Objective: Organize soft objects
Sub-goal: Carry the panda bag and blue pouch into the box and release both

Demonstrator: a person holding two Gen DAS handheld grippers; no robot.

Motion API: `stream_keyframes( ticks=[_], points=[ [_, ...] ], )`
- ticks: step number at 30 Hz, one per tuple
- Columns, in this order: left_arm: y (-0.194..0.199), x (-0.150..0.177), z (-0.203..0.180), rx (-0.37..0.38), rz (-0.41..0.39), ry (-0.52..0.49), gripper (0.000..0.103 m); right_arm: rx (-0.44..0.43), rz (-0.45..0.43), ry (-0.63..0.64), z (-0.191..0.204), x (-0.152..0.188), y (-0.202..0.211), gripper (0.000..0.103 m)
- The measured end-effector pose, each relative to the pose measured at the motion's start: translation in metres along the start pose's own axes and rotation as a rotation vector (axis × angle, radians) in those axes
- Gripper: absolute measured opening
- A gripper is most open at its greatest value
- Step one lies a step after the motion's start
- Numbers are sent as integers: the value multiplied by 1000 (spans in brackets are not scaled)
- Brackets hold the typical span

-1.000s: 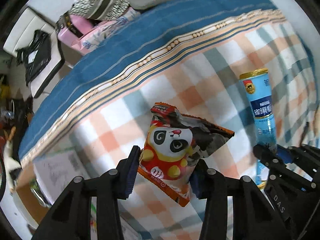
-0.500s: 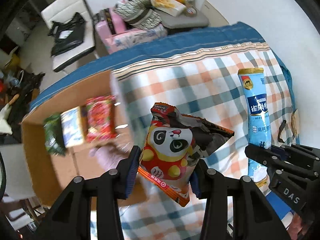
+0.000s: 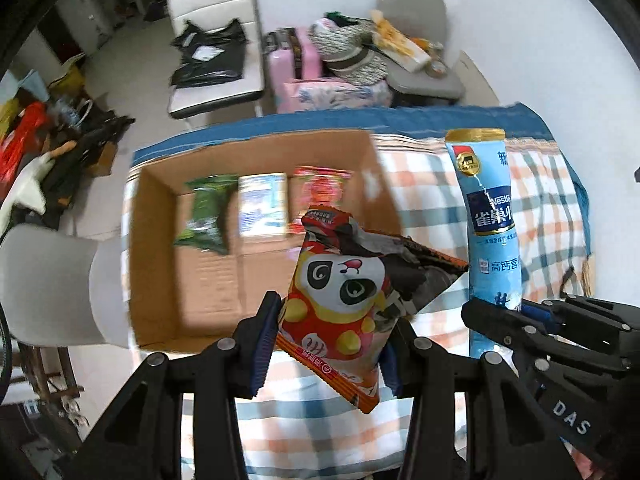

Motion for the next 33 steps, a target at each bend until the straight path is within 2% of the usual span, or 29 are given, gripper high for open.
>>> stream_keyframes(
  ticks=[6,12,23,28,33],
  points=[
    [-1,6,75,-27,14,114,41,-19,28,1,52,-10,-28,17],
    [-44,11,129,-12,106,203,41,13,71,-20,74,-24,-75,17],
    [-115,15,172,39,240,269,41,67,148,-86,84,-41,-158,17],
    [-138,19,185,57,282,292,41,30,186,-123,90,-40,-190,17],
    [-146,24,197,41,298,292,42,4,210,-83,109,-37,-212,17]
  ],
)
Point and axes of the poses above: each gripper's, at about its wrist camera, not at the fingertips, and y roughly against the way its jaws point, z to its left, x to its underside, the point moved 9 cm from there along -y, roughly the way its jaws point, and after that the axes turned 9 degrees about x, right-handed, at the moved point
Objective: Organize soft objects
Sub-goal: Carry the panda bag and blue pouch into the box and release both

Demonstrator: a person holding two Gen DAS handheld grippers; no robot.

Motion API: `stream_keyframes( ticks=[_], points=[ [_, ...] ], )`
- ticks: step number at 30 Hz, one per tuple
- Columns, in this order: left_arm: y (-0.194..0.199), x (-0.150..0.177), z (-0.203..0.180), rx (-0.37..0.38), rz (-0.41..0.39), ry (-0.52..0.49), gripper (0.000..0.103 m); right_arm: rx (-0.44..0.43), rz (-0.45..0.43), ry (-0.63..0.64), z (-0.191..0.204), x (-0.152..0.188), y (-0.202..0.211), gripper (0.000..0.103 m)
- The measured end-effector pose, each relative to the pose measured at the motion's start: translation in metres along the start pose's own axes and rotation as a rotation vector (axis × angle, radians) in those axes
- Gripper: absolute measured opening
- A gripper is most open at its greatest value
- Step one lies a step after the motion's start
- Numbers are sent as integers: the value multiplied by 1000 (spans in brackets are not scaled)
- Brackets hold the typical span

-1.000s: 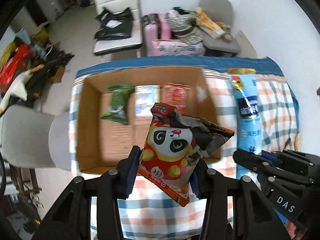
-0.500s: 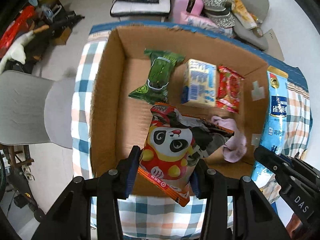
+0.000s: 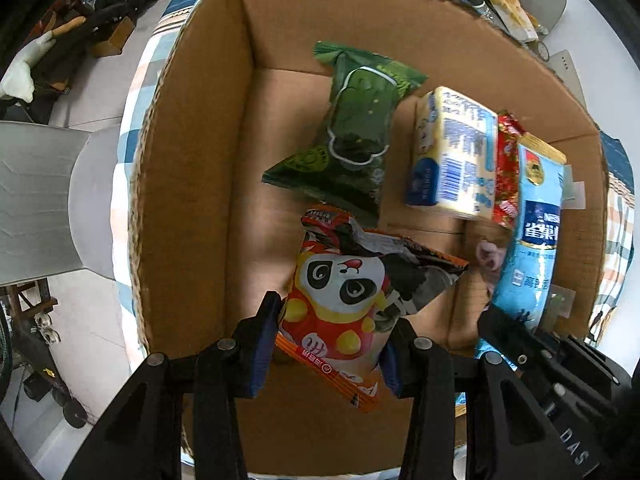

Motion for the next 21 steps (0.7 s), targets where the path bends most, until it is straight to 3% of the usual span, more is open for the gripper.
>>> stream_keyframes(
  ticks=[8,10,12,15,21],
  points=[
    [2,0,0,-10,3,21,42,-29,26,62,22,-2,-18,23],
    [9,-4,3,-14,-19,32,42,-13,23,67,20,-3,-19,35],
    [16,-5,7,-7,-38,44,46,-4,13,64,18,-6,-15,53],
    [26,-3,8,-13,-60,41,55,14,3,72,11,-8,-8,65],
    [45,6,-3,-30,-99,10,55,82,-38,84,0,-4,11,71]
  ],
)
Point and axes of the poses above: each gripper's, at about its wrist camera, not at the fingertips, and y roughly against the way its jaws point, z to its left, x to its underside, the point moved 9 cm from there along -y, roughly the way its jaws point, and after that the axes turned 9 degrees about x, right-handed, at the moved point
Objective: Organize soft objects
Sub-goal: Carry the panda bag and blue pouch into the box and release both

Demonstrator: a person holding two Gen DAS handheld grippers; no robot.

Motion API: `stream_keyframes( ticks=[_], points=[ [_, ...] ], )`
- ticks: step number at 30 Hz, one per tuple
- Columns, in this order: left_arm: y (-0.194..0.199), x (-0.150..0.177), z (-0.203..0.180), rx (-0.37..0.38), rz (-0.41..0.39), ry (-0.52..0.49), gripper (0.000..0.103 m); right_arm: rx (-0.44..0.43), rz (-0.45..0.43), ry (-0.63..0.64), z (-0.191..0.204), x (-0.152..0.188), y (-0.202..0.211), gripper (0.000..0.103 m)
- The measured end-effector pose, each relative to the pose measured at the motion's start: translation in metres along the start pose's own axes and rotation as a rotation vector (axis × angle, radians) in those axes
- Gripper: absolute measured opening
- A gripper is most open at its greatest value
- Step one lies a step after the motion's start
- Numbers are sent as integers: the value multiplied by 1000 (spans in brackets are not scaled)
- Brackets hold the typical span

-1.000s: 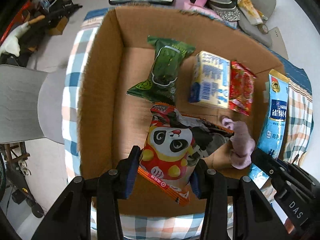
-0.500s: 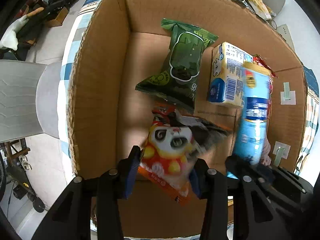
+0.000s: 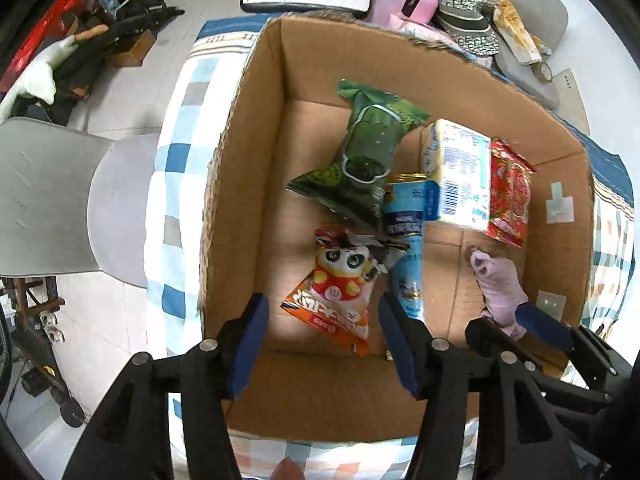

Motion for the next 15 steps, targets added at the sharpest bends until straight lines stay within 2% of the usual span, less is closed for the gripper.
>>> stream_keyframes(
  ticks=[7,9,10,12,14,15],
  points=[
    [18,12,-18,-14,-73,-35,56,94,-69,-10,-29,12,32,86],
    [29,17,-25,-26,-110,-53,71,106,-83,-15,-37,17,39,97],
    [33,18,-25,-25,-127,-57,83,113,-88,-24,-41,20,44,99],
    [41,22,-28,-33,-156,-57,87,129,-101,-30,-51,27,54,100],
    [48,27,-31,-33,-178,-55,98,148,-123,-39,-61,31,63,102],
    [53,29,-33,-34,-194,-56,98,153,-132,-44,-65,34,68,103]
  ],
)
Point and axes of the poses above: each gripper's, at about its wrist camera, not at the fingertips, and y roughly against the way its jaws point, z to its left, x to its underside, the point moved 9 cm from there along -y, roughly the way its jaws point, and after that the axes turned 9 degrees about x, right-handed, at the moved point
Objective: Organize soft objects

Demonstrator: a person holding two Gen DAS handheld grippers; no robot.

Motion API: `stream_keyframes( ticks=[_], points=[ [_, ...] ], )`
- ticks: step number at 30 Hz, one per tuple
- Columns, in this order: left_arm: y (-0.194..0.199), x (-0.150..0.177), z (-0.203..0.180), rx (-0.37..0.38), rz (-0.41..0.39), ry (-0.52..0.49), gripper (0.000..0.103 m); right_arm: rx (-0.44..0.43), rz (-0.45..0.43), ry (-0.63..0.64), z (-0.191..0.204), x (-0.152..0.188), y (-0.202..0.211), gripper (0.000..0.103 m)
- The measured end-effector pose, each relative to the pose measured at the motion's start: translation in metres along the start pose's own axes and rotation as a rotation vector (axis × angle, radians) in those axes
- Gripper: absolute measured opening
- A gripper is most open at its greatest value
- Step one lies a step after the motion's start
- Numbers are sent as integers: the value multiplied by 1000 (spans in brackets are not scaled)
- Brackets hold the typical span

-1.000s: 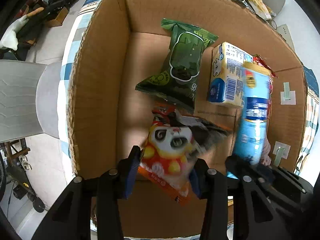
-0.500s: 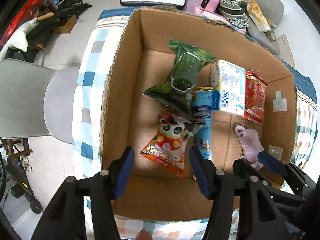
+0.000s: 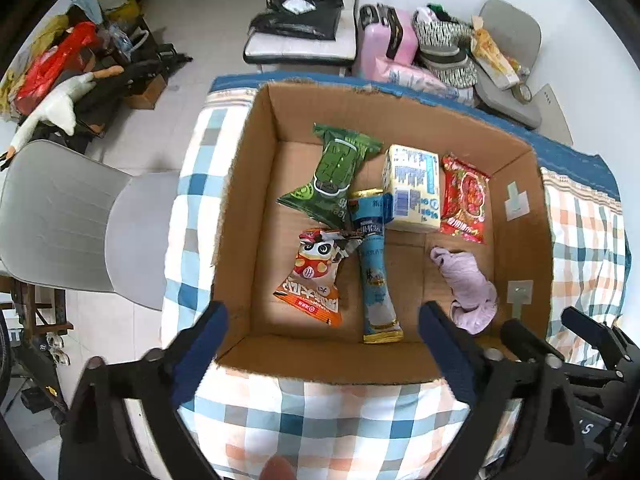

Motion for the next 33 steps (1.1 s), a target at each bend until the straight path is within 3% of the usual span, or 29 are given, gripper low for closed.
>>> stream_keyframes(
  ticks=[9,26,33],
  points=[
    [45,10,-20,2,-101,-23,99,-10,-67,-1,-15,15,50,103],
    [203,45,-60,-36,-386,-96,99,8,-400,-16,-44,66,235,103],
    [239,57,-68,-32,-441,-111,99,36,-464,-31,-60,83,281,103]
  ],
)
Point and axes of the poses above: each gripper's, at about its wrist camera, not at the fingertips, and y roughly against the way its jaws point, z to its left, x to its underside, the point moved 9 cm from there along -y, roughly the way its jaws point, and after that the axes turned 9 degrees about x, right-handed, at the moved point
